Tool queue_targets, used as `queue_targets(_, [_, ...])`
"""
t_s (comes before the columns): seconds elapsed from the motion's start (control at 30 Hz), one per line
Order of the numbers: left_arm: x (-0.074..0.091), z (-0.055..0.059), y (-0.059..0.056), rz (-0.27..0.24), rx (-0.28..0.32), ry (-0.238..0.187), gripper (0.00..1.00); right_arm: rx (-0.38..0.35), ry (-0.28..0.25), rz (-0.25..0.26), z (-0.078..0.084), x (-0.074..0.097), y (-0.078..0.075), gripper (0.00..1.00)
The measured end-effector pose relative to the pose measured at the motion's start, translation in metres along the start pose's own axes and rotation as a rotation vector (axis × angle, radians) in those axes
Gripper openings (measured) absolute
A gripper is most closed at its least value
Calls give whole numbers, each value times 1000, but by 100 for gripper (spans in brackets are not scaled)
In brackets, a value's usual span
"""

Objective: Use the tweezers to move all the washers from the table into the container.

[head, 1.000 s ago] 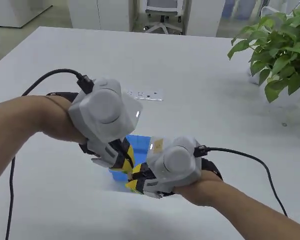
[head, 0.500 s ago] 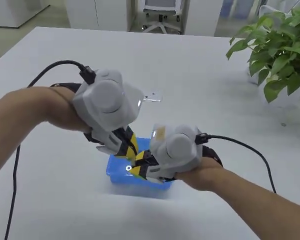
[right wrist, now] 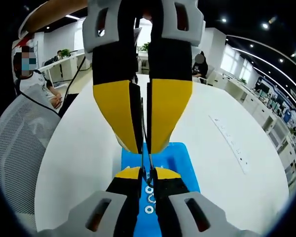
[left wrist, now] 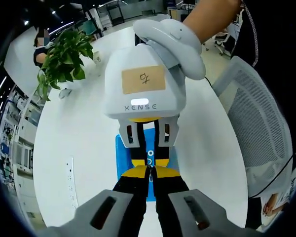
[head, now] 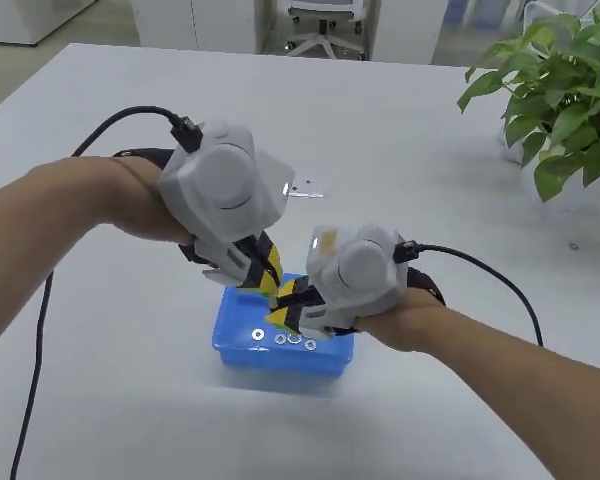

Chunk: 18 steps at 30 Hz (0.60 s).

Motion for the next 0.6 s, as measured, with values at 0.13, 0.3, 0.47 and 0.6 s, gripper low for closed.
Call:
queue_targets(0.13, [-4,4,5,-6,2,3,7,-12,-4,-4,2,-5,-5,10])
queue_targets(0.3, [-11,8,10,-5,5,7,7,-17,5,-13,5,-13,-11,10])
queue_targets(0.47, [-17,12,15,-1,9,11,7,-24,15,-20,10,-18,-16,10])
queue_targets(0.6, [-23,15,18,2,12,13,7,-47,18,-24,14,-22,-19,10])
Point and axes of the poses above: the centre of the closed fingertips' face, and the gripper's own axes: x roughly backward along the fingers, y roughly to its left, z roughly out of its underside, the point moved 4 cm from there along x, roughly backward along the fingers, and after that the axes turned 9 degrees about y, right-handed, at the moved point
